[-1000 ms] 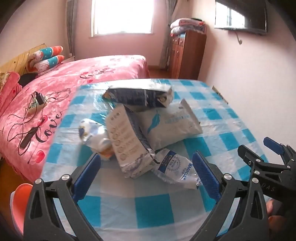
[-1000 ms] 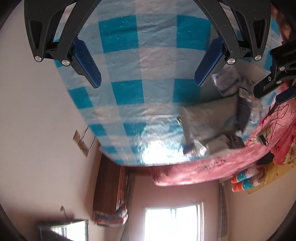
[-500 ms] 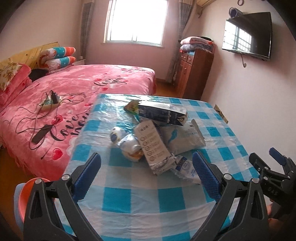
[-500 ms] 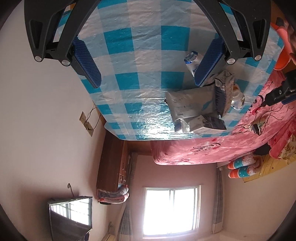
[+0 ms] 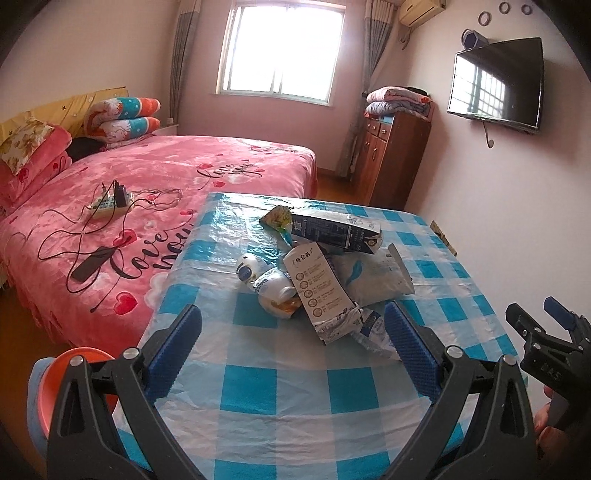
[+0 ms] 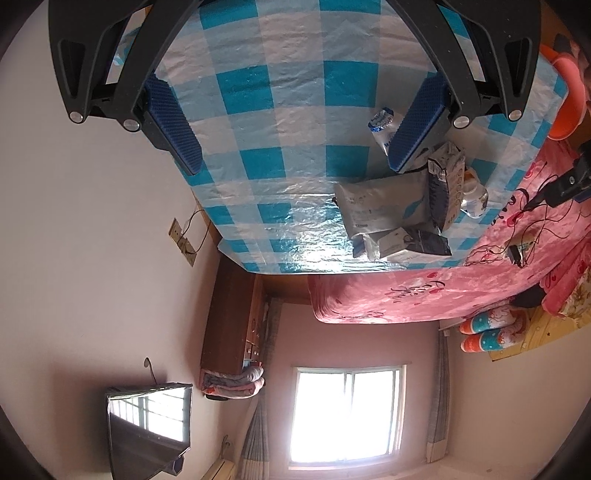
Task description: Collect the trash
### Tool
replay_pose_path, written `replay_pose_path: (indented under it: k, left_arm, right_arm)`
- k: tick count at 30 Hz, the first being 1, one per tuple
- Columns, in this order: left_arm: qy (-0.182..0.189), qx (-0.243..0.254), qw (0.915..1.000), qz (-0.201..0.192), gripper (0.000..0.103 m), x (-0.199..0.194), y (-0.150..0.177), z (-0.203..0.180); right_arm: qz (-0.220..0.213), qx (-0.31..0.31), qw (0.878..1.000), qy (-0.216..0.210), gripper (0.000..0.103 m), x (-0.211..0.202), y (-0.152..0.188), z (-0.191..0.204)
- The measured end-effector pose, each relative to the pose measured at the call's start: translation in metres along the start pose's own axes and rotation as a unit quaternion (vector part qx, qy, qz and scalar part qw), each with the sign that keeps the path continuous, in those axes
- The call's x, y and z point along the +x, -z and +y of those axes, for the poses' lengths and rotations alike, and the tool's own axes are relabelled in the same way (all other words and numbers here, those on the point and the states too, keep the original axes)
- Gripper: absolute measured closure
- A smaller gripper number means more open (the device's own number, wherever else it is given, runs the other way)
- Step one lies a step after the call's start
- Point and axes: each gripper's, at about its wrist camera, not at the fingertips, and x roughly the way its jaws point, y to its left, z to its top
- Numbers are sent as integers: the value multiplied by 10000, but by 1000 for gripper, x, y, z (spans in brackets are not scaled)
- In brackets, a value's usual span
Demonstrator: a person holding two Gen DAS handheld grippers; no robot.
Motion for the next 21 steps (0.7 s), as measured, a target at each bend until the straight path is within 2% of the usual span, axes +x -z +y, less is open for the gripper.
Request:
replay_pose_path:
  k: [8,13,15,21]
  left_arm:
    - [-31,-40,9998,-202,4,-1,10,6]
    - [-104,-34,9999,-97,4,4,17,8]
    - [-157,-22,9999,60,4,11,20,9]
    - [-189,-41,9992,352,4,24,34,15]
  right_arm:
    - [51,43,10000,50,4,5,8,-3]
    - [38,44,10000,18,4,6,9,-4]
    - [43,26,10000,5,4,9,10,-3]
    - [242,-45,9990,-361,4,23,17,1]
